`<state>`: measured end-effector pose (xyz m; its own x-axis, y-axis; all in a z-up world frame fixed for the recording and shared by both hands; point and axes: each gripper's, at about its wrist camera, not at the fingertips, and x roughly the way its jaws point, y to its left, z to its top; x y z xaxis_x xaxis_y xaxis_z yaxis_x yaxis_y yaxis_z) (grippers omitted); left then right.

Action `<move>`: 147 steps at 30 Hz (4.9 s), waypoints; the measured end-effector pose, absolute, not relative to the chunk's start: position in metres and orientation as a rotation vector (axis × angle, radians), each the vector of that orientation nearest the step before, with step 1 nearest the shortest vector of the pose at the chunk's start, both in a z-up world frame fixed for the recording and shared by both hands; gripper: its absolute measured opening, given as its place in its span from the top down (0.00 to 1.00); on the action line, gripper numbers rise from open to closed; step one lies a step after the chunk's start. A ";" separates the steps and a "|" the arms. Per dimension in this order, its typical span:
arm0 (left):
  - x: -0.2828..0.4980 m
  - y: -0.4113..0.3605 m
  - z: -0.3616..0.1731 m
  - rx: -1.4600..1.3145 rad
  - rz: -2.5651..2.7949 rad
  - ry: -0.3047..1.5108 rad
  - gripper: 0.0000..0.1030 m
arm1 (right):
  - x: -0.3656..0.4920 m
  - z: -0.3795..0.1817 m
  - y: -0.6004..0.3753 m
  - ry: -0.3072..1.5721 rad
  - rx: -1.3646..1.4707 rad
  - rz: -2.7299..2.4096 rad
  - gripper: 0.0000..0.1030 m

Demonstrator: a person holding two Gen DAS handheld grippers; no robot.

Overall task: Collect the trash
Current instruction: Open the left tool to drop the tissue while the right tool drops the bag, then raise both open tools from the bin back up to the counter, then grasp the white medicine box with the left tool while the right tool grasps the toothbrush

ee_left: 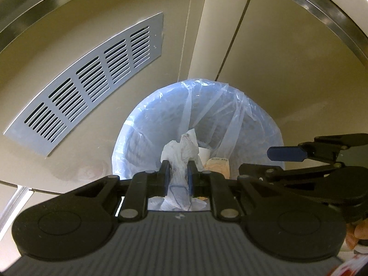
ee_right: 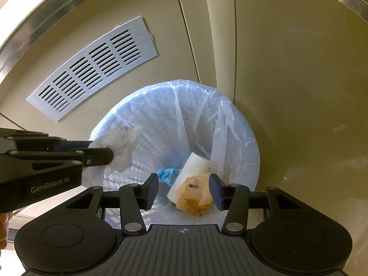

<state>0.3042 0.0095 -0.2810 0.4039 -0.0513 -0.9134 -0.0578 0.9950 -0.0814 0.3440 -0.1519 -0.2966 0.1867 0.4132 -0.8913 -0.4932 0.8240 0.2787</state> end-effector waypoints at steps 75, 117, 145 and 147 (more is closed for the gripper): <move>0.260 0.048 -0.062 -0.108 0.025 0.778 0.57 | 0.325 -0.088 -0.209 0.855 0.110 0.600 0.38; 0.469 0.177 -0.085 0.123 -0.193 0.732 0.12 | 0.484 -0.108 -0.033 0.751 -0.019 0.555 0.63; 0.469 0.124 -0.086 0.265 -0.249 0.764 0.10 | 0.484 -0.101 -0.065 0.782 -0.007 0.527 0.56; 0.474 0.119 -0.088 0.292 -0.291 0.777 0.10 | 0.486 -0.099 -0.063 0.764 -0.019 0.536 0.48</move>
